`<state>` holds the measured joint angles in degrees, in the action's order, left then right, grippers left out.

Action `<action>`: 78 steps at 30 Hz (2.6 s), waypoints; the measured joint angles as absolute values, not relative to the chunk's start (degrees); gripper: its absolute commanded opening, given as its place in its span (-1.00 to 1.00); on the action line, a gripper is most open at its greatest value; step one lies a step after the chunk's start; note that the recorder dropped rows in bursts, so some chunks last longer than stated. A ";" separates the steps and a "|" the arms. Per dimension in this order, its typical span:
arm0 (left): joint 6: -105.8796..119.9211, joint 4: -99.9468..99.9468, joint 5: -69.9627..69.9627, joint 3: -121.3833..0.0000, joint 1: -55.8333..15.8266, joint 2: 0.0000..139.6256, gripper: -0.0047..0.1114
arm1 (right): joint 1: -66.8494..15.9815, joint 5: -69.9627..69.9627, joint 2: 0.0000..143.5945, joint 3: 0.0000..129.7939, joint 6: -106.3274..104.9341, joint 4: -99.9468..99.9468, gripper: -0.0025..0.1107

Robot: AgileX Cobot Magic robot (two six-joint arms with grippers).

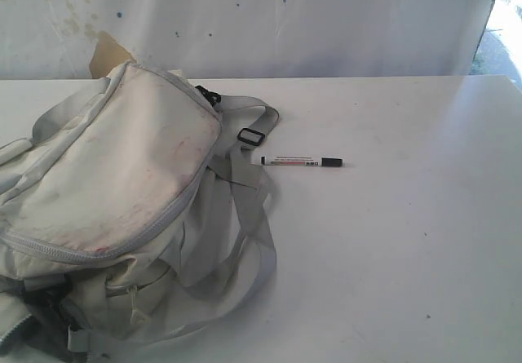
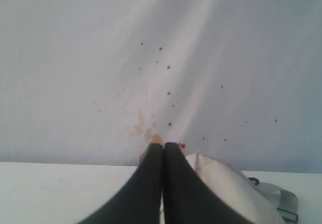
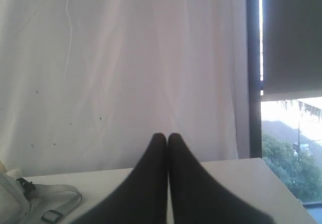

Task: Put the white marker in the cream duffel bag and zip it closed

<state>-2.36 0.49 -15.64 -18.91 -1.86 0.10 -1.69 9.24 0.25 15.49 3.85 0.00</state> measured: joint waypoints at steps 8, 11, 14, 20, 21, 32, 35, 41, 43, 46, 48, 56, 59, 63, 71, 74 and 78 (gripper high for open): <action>-2.59 -0.33 -40.00 -32.14 -1.86 3.56 -0.92 | -1.69 18.73 9.86 26.88 3.85 -1.34 -0.96; -2.59 -0.33 -43.49 -34.49 -1.86 8.02 -0.92 | -1.69 19.76 16.70 30.30 3.96 -1.34 -0.96; -3.14 -0.42 -44.03 -35.67 -1.86 13.29 -0.92 | -1.69 19.60 23.33 32.08 3.96 -1.45 -0.96; -6.62 -0.65 -44.81 -36.86 -1.86 26.77 -0.92 | -1.69 17.49 36.56 35.35 3.96 -1.79 -0.96; -7.02 -0.76 -44.93 -37.43 -1.86 28.87 -0.92 | -1.69 17.38 38.36 36.05 3.96 -1.90 -0.96; -5.45 -0.76 -45.40 -47.15 -1.86 54.32 -0.26 | -10.57 19.50 51.36 43.24 0.00 -4.33 -0.47; -5.42 -0.76 -44.80 -49.04 -1.86 59.48 0.05 | -13.50 21.56 54.92 44.69 -0.49 -9.93 -0.35; -5.42 0.00 -43.52 -51.96 -1.86 66.29 0.14 | -18.22 27.72 61.84 49.05 -3.73 -18.57 -0.33; -5.42 0.00 -43.38 -52.58 -1.20 68.32 0.14 | -19.05 30.78 64.37 51.30 -4.53 -20.34 -0.28; -5.78 0.00 -43.38 -52.75 1.82 71.04 0.14 | -19.33 34.74 68.29 54.29 -5.81 -22.66 -0.20; -6.24 -0.34 -43.51 -52.85 4.40 72.57 0.14 | -19.39 35.86 70.60 55.68 -6.94 -24.91 -0.16; 2.82 -11.07 -40.82 -52.85 7.75 75.96 0.14 | -19.59 39.08 79.96 56.93 -26.50 -49.51 -0.16; 7.01 -14.88 -37.74 -51.77 7.75 77.04 0.14 | -20.31 42.86 83.90 57.02 -35.40 -58.16 -0.16; 8.92 -16.52 -36.40 -50.70 7.75 81.03 0.14 | -24.07 44.65 89.69 57.02 -40.64 -64.09 -0.16; 13.88 -25.00 -35.97 -50.70 7.75 87.73 0.14 | -33.81 39.60 94.78 59.64 -39.18 -67.05 -0.16; 17.17 -27.07 -35.09 -50.70 7.75 89.67 0.14 | -36.57 36.34 97.32 59.87 -38.56 -67.05 -0.16; 18.05 -27.57 -33.44 -50.70 7.75 91.62 0.14 | -38.77 33.27 99.41 59.87 -40.16 -67.15 -0.16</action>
